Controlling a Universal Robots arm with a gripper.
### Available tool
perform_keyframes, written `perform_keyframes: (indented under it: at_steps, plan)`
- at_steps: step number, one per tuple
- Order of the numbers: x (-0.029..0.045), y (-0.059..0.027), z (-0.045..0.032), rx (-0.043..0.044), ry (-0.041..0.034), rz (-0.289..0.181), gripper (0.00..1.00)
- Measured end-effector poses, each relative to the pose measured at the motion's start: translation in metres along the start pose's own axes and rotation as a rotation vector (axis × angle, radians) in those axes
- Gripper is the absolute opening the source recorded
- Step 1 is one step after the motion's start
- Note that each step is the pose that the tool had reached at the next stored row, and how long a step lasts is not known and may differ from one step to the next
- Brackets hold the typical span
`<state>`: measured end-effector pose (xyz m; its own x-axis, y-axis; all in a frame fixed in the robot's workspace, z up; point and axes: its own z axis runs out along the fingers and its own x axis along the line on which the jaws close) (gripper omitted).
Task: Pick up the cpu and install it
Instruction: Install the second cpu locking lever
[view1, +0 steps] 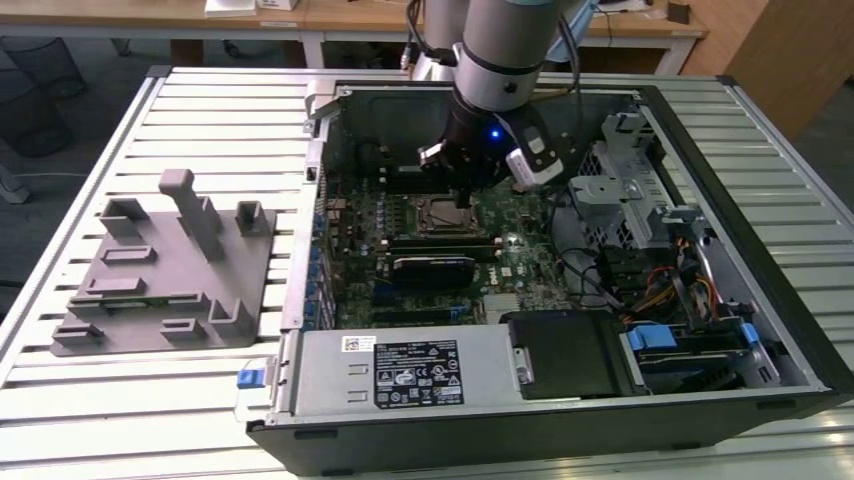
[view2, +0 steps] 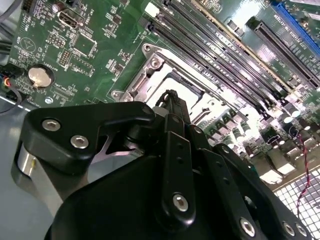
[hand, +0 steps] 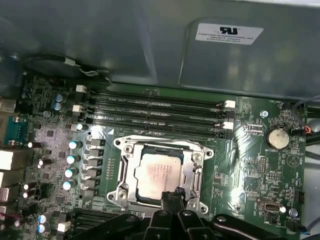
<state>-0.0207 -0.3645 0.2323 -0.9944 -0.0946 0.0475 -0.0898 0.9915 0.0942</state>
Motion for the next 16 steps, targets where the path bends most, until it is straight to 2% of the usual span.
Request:
perform_keyframes:
  at_steps: [9,16]
  plan:
    - [0.0014,-0.0134,-0.0012,-0.0001,0.0,0.0,0.11]
    - [0.0086,-0.0174,-0.0013,0.0001,0.0001,0.0,0.11]
